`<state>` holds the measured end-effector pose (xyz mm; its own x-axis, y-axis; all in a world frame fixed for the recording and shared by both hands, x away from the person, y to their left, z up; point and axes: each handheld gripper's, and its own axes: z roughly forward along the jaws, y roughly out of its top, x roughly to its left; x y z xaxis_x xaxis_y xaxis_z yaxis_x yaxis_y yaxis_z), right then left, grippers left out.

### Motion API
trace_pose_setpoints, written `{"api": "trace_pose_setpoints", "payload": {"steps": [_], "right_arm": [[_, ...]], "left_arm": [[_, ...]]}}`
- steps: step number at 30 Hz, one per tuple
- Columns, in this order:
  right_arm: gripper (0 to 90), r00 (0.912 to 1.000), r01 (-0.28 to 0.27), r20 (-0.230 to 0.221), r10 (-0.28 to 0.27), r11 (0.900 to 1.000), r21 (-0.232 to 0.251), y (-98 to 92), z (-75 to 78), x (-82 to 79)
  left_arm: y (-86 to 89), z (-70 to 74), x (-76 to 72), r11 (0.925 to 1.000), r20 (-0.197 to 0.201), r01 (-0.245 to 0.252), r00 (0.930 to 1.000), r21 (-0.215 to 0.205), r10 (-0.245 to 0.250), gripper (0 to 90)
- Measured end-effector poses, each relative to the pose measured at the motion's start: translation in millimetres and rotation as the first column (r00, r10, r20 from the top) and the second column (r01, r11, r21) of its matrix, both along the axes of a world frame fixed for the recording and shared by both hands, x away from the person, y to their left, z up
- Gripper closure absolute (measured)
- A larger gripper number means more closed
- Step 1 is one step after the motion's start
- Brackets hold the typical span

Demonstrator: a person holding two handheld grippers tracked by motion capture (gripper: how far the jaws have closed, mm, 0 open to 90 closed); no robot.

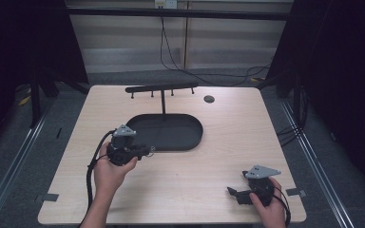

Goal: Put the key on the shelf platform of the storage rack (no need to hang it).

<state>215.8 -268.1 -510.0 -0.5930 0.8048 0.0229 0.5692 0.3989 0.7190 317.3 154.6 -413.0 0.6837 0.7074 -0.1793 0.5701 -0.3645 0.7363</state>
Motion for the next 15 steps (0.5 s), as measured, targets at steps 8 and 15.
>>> {"api": "trace_pose_setpoints", "payload": {"steps": [8, 15], "right_arm": [[12.8, 1.0000, 0.000, 0.000, 0.000, 1.000, 0.000, 0.0, 0.0, 0.0], [12.8, 1.0000, 0.000, 0.000, 0.000, 1.000, 0.000, 0.0, 0.0, 0.0]], "left_arm": [[-3.6, 3.4, 8.9, 0.9999, 0.010, -0.015, 0.9998, -0.001, 0.015, 73.8], [-7.3, 5.0, 15.2, 0.9999, 0.012, -0.017, 0.9998, -0.003, 0.017, 73.8]]}}
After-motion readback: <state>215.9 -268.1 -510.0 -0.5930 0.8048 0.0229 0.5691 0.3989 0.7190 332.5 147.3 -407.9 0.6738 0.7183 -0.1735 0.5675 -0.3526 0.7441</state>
